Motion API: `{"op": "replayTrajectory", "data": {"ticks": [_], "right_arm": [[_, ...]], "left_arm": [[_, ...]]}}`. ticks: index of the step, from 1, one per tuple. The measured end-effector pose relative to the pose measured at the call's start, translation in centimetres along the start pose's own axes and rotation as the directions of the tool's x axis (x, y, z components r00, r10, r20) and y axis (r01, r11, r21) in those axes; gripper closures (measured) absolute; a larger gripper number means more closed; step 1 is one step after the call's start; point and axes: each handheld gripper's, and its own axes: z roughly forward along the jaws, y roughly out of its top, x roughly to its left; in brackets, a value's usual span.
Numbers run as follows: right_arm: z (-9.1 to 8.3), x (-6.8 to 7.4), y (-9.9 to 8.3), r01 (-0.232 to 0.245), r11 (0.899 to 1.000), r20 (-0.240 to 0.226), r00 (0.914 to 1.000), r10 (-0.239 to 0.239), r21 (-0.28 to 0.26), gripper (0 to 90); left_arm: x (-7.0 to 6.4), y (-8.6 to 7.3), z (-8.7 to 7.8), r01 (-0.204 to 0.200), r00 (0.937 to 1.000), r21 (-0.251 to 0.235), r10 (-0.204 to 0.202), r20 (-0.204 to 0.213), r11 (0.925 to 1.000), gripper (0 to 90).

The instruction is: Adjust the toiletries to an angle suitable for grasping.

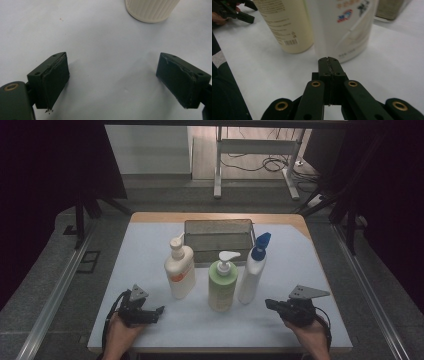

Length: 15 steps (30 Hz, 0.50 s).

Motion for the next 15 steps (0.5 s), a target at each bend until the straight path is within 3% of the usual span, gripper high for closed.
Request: {"op": "replayTrajectory", "data": {"ticks": [8,15], "right_arm": [[1.9,1.6,1.3,0.004,1.000,-0.034,0.9994,-0.004,-0.017,89.5],[3.9,3.1,2.6,0.011,1.000,0.006,0.9999,-0.011,-0.025,89.5]], "left_arm": [[0.0,0.0,0.0,0.001,1.0000,0.000,-0.001,0.000,1.0000,10.8],[0.0,0.0,0.0,0.000,1.0000,0.000,0.000,0.000,1.0000,10.8]]}}
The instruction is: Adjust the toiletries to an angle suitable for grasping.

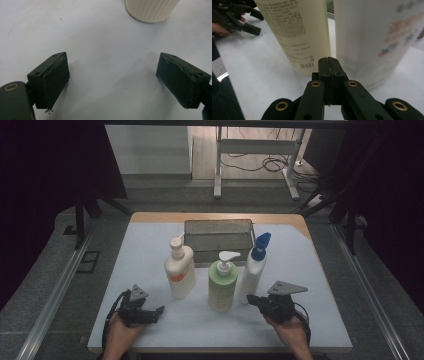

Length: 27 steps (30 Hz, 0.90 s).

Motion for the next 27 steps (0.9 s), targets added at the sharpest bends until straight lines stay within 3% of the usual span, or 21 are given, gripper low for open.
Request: {"op": "replayTrajectory", "data": {"ticks": [10,16,27], "right_arm": [[2.3,1.3,0.8,0.022,1.000,0.078,0.9967,-0.021,-0.014,89.5],[2.6,1.0,0.6,0.012,1.000,0.099,0.9951,-0.010,-0.019,89.5],[2.3,0.9,0.3,0.033,0.999,0.140,0.9897,-0.032,-0.005,89.5]], "left_arm": [[0.0,0.0,0.0,0.000,1.0000,0.000,0.000,0.000,1.0000,10.8],[0.0,0.0,0.0,0.000,1.0000,0.000,0.000,0.000,1.0000,10.8],[0.0,0.0,0.0,0.000,1.0000,0.000,0.000,0.000,1.0000,10.8]]}}
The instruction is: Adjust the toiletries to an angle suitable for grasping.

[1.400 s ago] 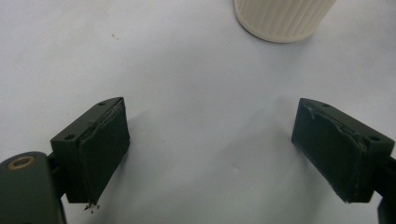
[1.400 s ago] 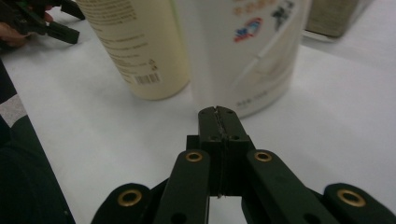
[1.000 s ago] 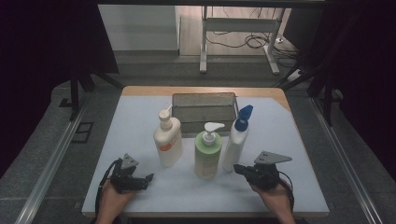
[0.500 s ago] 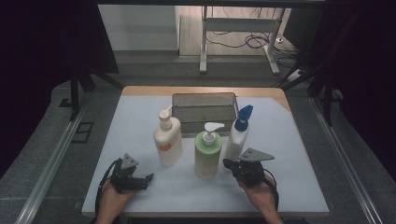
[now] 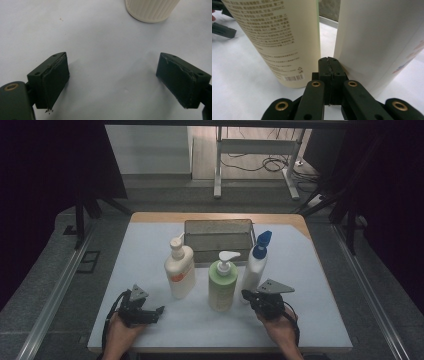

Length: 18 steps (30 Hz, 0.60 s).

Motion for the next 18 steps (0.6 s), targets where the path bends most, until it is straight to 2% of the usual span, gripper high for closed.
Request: {"op": "replayTrajectory", "data": {"ticks": [18], "right_arm": [[-1.1,-1.1,-0.6,0.000,1.000,0.028,0.9996,-0.001,0.019,89.5]], "left_arm": [[0.0,0.0,0.0,0.000,1.0000,0.000,0.000,0.000,1.0000,10.8]]}}
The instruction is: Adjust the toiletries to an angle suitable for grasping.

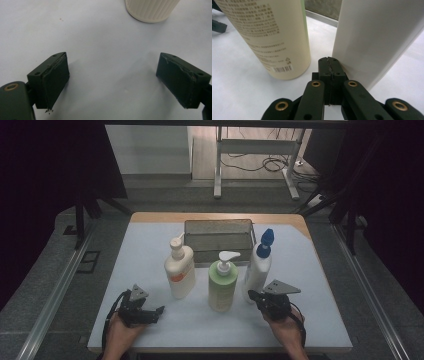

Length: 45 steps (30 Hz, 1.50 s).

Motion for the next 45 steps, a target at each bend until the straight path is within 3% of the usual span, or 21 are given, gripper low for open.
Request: {"op": "replayTrajectory", "data": {"ticks": [23,34,38,45], "right_arm": [[-1.9,-2.4,-1.1,-0.012,1.000,0.058,0.9983,0.011,0.018,89.4],[-0.3,-1.8,-1.5,-0.003,0.999,0.019,0.9998,0.002,0.046,89.3],[0.8,-1.5,-1.6,0.011,0.998,0.028,0.9995,-0.013,0.065,89.3],[0.7,-1.8,-1.9,0.018,0.997,0.036,0.9991,-0.021,0.079,89.3]], "left_arm": [[0.0,0.0,0.0,0.000,1.0000,0.000,0.000,0.000,1.0000,10.8],[0.0,0.0,0.0,0.000,1.0000,0.001,0.000,0.000,1.0000,10.8],[0.0,0.0,0.0,0.000,1.0000,0.000,0.000,0.000,1.0000,10.8],[0.0,0.0,0.0,0.000,1.0000,0.000,0.000,0.000,1.0000,10.8]]}}
